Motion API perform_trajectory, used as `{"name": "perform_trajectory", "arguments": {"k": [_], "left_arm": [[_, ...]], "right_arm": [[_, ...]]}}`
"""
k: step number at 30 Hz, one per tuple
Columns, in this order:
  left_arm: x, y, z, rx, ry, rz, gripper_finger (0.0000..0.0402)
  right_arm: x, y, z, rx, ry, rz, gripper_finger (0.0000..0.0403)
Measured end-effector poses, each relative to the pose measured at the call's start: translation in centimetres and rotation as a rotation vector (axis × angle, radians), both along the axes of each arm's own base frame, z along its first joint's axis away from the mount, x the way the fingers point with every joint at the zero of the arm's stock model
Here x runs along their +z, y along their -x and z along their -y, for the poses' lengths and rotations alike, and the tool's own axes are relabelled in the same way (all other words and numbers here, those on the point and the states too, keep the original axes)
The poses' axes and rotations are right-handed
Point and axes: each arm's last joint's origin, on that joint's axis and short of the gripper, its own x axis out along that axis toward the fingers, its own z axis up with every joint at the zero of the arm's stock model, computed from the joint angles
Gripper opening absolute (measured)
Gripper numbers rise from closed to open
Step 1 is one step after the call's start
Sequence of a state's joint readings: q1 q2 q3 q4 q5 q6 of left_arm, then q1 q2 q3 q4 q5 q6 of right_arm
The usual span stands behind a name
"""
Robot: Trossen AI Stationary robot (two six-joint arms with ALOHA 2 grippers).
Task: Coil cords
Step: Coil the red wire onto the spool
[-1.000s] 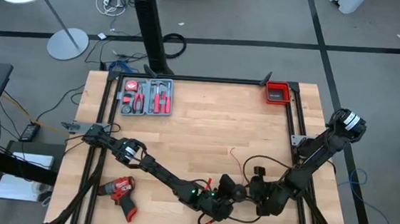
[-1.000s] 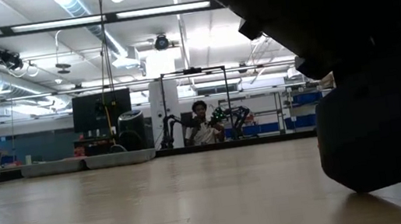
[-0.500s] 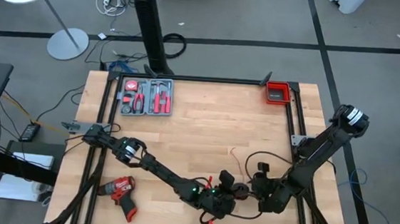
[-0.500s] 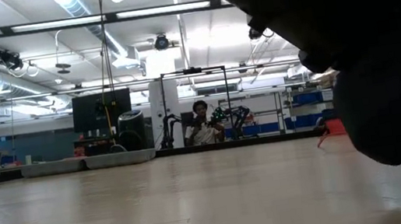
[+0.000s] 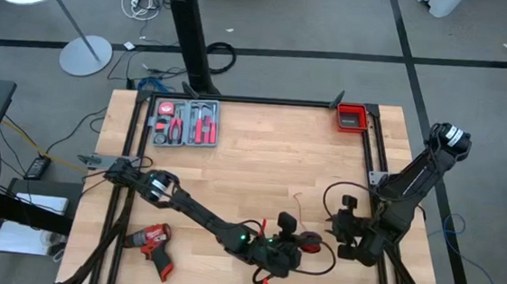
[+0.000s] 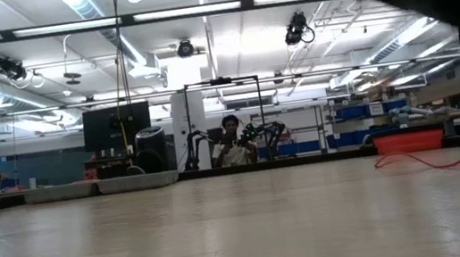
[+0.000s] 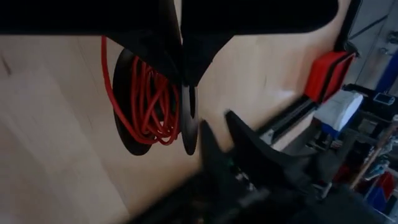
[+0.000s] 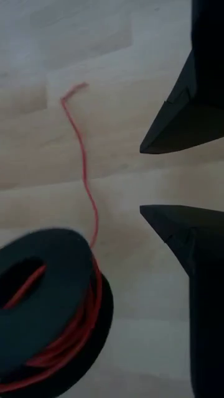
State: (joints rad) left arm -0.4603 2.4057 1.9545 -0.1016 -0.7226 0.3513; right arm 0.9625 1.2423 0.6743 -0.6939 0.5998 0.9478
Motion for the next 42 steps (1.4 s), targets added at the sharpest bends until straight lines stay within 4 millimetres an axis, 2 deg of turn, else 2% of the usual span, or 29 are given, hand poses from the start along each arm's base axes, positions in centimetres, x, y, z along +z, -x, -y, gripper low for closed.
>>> {"name": "perform_trajectory", "arguments": {"k": [8,14,22,32,38,42], "left_arm": [[4.2,0.1,-0.4,0.004,0.04,0.12,0.0],[7.2,0.2,-1.1,0.02,0.065,0.185,0.0],[8.2,0.1,-1.4,0.045,0.056,0.179,0.0],[9.0,0.3,-2.0,0.072,0.057,0.189,0.0],[12.0,1.3,-2.5,0.088,0.077,0.249,0.0],[13.7,2.0,-2.3,0.064,0.098,0.276,0.0]], "right_arm": [[0.4,0.5,-0.5,0.006,0.06,0.134,0.0139],[0.5,0.6,-0.8,0.008,0.056,0.16,0.0138],[0.8,1.5,-1.3,-0.019,0.092,0.309,0.0135],[0.7,2.0,-2.1,0.002,0.017,0.322,0.0134],[0.5,2.6,-2.3,0.007,-0.011,0.325,0.0134],[-0.8,2.6,-2.2,-0.004,-0.06,0.367,0.0134]]}}
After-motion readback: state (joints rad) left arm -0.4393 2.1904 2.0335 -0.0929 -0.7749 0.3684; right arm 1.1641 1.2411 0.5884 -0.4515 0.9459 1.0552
